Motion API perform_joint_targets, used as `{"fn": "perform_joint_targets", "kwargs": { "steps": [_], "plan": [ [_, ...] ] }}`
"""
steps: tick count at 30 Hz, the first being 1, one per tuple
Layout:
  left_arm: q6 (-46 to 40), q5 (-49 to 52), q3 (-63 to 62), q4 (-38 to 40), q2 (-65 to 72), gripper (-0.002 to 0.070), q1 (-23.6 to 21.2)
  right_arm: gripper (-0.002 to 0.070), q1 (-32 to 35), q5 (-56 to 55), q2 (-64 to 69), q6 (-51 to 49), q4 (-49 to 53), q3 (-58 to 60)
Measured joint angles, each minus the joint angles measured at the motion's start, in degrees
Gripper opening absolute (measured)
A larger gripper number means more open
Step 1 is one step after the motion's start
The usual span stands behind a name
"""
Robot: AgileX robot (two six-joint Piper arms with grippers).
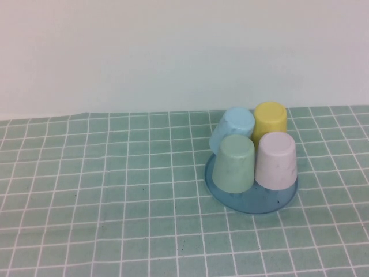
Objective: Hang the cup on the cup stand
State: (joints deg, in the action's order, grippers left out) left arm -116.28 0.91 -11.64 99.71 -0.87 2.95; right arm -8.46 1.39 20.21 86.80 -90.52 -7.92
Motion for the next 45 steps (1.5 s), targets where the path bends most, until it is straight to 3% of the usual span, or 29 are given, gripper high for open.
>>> {"fn": "perform_joint_targets", "kwargs": {
  "steps": [8,10,12,15,17,19,21,30,45],
  "plan": [
    [4.89,1.34,1.32,-0.3,0.0,-0.0001,-0.08,0.0,0.0,0.0,0.0,0.0,0.0,0.0],
    [18.59,2.04,1.73,-13.17,0.0,-0.0001,-0.08,0.0,0.0,0.0,0.0,0.0,0.0,0.0],
    [46.01,2.55,2.36,-40.78,0.0,-0.0001,-0.08,0.0,0.0,0.0,0.0,0.0,0.0,0.0],
    [83.48,4.54,3.76,-74.55,0.0,-0.0001,-0.08,0.0,0.0,0.02,0.0,0.0,0.0,0.0],
    [100.0,6.58,5.18,-88.76,0.0,-0.0001,-0.08,0.0,0.0,0.12,0.0,0.0,0.0,0.0],
    [108.05,9.2,6.63,-96.49,0.0,-0.0001,-0.08,0.0,0.0,0.12,0.0,0.0,0.0,0.0],
    [111.5,10.43,8.59,-99.08,0.0,-0.0001,-0.08,0.0,0.0,0.12,0.0,0.0,0.0,0.0],
    [111.81,13.94,11.73,-99.71,0.0,-0.0001,-0.08,0.0,0.0,0.15,0.0,0.0,0.0,0.0],
    [111.72,17.26,11.73,-96.27,0.0,-0.0001,0.05,0.0,0.0,0.43,0.0,0.0,0.0,0.1]
  ]
}}
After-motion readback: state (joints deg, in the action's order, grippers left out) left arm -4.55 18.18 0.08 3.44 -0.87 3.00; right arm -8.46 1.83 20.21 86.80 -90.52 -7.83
